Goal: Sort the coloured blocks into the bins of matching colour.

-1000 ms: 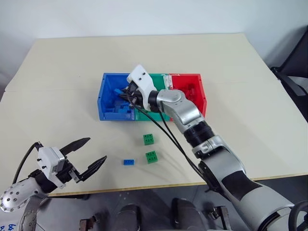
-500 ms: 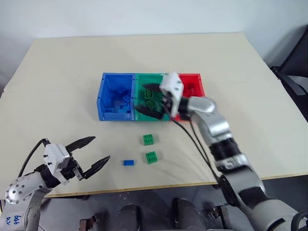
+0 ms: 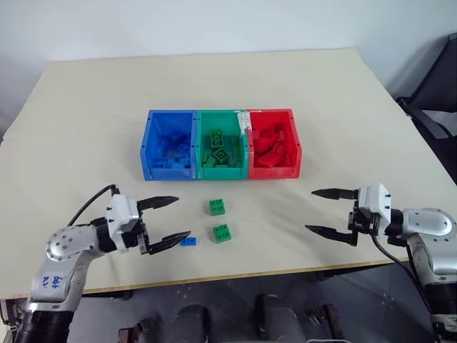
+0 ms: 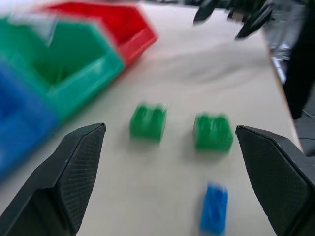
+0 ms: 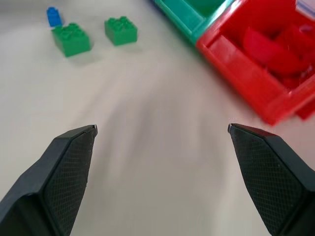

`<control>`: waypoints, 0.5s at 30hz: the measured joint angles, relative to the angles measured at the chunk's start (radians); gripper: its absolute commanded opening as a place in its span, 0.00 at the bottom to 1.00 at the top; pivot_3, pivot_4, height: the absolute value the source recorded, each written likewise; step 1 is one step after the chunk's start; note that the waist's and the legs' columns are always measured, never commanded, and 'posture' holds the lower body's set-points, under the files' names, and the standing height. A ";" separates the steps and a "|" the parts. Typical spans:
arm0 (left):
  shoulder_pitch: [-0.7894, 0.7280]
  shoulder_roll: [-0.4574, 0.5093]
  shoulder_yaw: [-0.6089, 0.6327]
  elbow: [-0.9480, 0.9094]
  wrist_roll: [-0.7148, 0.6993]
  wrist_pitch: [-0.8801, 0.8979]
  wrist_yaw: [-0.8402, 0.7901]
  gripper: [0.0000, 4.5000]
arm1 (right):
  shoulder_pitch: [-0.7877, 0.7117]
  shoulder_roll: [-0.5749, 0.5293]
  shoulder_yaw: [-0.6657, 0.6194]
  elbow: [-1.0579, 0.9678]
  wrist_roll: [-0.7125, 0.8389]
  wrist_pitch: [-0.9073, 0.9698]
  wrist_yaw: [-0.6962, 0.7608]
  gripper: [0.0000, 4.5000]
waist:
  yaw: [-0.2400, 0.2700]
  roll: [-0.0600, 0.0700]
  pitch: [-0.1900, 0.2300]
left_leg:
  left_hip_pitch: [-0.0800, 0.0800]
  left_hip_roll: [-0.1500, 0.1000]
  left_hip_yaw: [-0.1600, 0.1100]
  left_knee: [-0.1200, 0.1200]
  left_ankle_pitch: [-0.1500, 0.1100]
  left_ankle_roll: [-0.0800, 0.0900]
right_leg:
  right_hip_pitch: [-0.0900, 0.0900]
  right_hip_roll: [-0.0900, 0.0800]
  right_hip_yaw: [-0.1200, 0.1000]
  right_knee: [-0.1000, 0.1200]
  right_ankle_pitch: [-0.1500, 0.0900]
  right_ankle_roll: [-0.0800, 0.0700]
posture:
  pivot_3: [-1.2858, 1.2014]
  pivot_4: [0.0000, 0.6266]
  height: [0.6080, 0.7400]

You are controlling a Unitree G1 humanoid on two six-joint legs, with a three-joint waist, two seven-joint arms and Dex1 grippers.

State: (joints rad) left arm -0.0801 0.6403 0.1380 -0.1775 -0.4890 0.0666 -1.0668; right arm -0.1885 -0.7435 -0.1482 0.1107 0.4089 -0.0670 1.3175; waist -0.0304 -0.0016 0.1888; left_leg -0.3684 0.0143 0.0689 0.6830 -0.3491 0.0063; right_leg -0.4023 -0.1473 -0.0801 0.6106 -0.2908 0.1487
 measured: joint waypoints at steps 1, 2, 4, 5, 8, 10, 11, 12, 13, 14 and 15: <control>-0.005 0.001 -0.001 0.005 0.000 0.000 -0.007 1.00 | 0.003 0.001 0.002 -0.010 0.001 0.004 -0.001 0.99 | 0.000 0.000 0.000 | 0.000 0.000 0.000 0.000 0.000 0.000 | 0.000 0.000 0.000 0.000 0.000 0.000 | 0.52 0.24 1.00; -0.009 0.001 -0.001 0.015 0.000 0.001 -0.010 1.00 | 0.003 0.003 0.012 -0.028 0.002 0.012 -0.002 0.99 | 0.001 0.000 0.000 | 0.000 0.000 0.000 0.000 0.000 0.000 | 0.000 0.000 0.000 0.000 0.000 0.000 | 0.52 0.24 1.00; -0.010 0.002 0.002 0.039 0.000 0.009 -0.011 1.00 | -0.007 0.011 0.054 -0.089 0.010 0.053 -0.001 0.99 | 0.002 0.000 0.000 | 0.000 0.000 -0.001 0.001 0.000 0.000 | 0.000 0.000 0.000 0.000 0.000 0.000 | 0.52 0.24 1.00; -0.007 0.005 0.005 0.042 -0.001 0.011 -0.014 1.00 | -0.018 0.015 0.086 -0.120 0.011 0.082 0.000 0.99 | 0.003 0.000 0.000 | 0.000 0.000 -0.002 0.001 0.000 0.000 | 0.000 0.000 0.000 0.000 0.000 0.000 | 0.52 0.24 1.00; 0.030 0.034 0.038 0.046 -0.003 0.003 -0.042 1.00 | -0.093 0.040 0.200 -0.214 0.021 0.209 -0.001 0.99 | 0.003 0.000 0.000 | 0.000 0.000 -0.006 0.001 0.000 0.000 | 0.000 0.000 0.000 0.000 0.000 0.000 | 0.52 0.24 1.00; 0.068 0.053 0.070 0.044 -0.017 0.004 -0.061 1.00 | -0.136 0.049 0.253 -0.248 0.023 0.273 -0.003 0.99 | 0.005 0.000 0.000 | -0.001 0.001 -0.008 0.001 0.000 0.000 | 0.000 -0.001 0.000 0.000 0.000 0.000 | 0.52 0.24 1.00; 0.101 0.070 0.090 0.041 -0.025 0.008 -0.073 1.00 | -0.163 0.054 0.286 -0.255 0.013 0.297 -0.003 0.99 | 0.005 0.000 0.000 | -0.001 0.001 -0.008 0.001 -0.001 0.000 | 0.000 -0.001 0.000 0.000 0.000 0.000 | 0.52 0.24 1.00; 0.134 0.089 0.106 0.038 -0.029 0.016 -0.083 1.00 | -0.187 0.063 0.314 -0.259 -0.006 0.309 -0.007 0.99 | 0.004 0.000 0.000 | -0.001 0.001 -0.009 0.001 -0.001 0.001 | 0.000 -0.001 0.000 0.000 0.000 0.000 | 0.52 0.24 1.00; 0.169 0.105 0.133 0.037 -0.034 0.023 -0.090 1.00 | -0.216 0.085 0.353 -0.255 -0.041 0.312 -0.022 0.99 | 0.004 0.000 0.000 | -0.001 0.000 -0.009 0.001 -0.001 0.001 | 0.000 -0.001 0.000 0.000 0.000 0.000 | 0.52 0.24 1.00; 0.184 0.109 0.155 0.033 -0.036 0.024 -0.090 1.00 | -0.235 0.106 0.383 -0.245 -0.065 0.312 -0.034 0.99 | 0.005 0.000 0.000 | -0.001 0.000 -0.009 0.001 -0.001 0.001 | -0.001 -0.001 0.000 0.000 0.000 0.000 | 0.52 0.24 1.00; 0.198 0.109 0.177 0.029 -0.040 0.024 -0.087 1.00 | -0.253 0.131 0.405 -0.230 -0.083 0.313 -0.047 0.99 | 0.006 0.000 0.000 | -0.001 0.001 -0.010 0.001 -0.001 0.001 | -0.001 -0.002 0.000 0.000 0.000 0.000 | 0.52 0.24 1.00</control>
State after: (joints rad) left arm 0.1183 0.7495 0.3154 -0.1483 -0.5292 0.0903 -1.1534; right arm -0.4416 -0.6125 0.2568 -0.1196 0.3263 0.2463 1.2709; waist -0.0242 -0.0017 0.1887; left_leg -0.3699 0.0148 0.0591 0.6841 -0.3500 0.0070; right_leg -0.4029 -0.1488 -0.0802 0.6104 -0.2906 0.1488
